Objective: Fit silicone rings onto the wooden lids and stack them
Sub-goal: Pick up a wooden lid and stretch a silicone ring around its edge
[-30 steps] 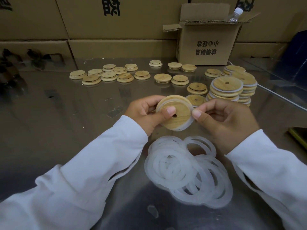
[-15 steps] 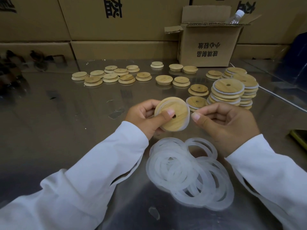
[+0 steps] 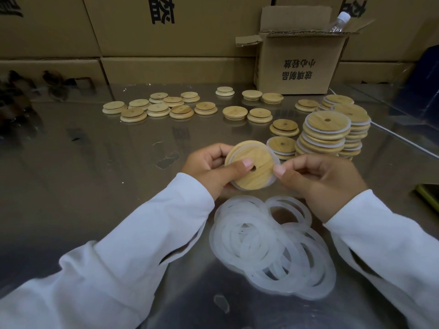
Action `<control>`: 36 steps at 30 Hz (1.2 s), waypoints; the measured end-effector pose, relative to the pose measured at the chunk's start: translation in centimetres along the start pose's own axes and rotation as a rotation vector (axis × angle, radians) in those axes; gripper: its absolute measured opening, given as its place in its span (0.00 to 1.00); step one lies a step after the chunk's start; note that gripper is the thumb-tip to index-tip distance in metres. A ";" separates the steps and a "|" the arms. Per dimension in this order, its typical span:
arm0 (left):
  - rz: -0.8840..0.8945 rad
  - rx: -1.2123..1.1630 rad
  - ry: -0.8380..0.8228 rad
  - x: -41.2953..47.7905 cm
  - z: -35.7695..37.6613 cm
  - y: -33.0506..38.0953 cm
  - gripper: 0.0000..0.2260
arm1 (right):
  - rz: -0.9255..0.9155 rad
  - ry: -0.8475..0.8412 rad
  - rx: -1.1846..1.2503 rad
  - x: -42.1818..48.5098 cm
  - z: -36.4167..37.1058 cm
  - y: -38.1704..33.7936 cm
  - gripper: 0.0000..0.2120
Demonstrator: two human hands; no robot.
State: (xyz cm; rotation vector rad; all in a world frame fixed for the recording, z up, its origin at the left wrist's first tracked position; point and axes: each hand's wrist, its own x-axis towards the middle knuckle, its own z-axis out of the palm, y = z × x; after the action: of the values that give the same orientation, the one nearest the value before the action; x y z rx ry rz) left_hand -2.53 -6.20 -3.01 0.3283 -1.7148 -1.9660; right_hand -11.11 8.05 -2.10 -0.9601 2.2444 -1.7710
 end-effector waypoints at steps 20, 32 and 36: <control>-0.073 -0.152 -0.003 0.0 0.2 -0.6 0.02 | 0.016 -0.121 0.183 -0.2 0.2 -0.3 0.08; -0.141 -0.187 0.077 0.1 0.3 -0.6 0.02 | 0.217 -0.165 0.341 0.2 0.0 0.0 0.09; -0.157 -0.205 0.073 0.0 0.4 -0.7 0.02 | 0.246 -0.181 0.367 0.2 0.0 0.0 0.10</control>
State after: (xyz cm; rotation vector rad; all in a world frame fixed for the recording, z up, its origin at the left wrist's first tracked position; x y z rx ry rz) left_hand -2.88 -5.86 -3.58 0.4659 -1.4656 -2.1924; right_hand -11.30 7.97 -2.04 -0.7038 1.7594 -1.8133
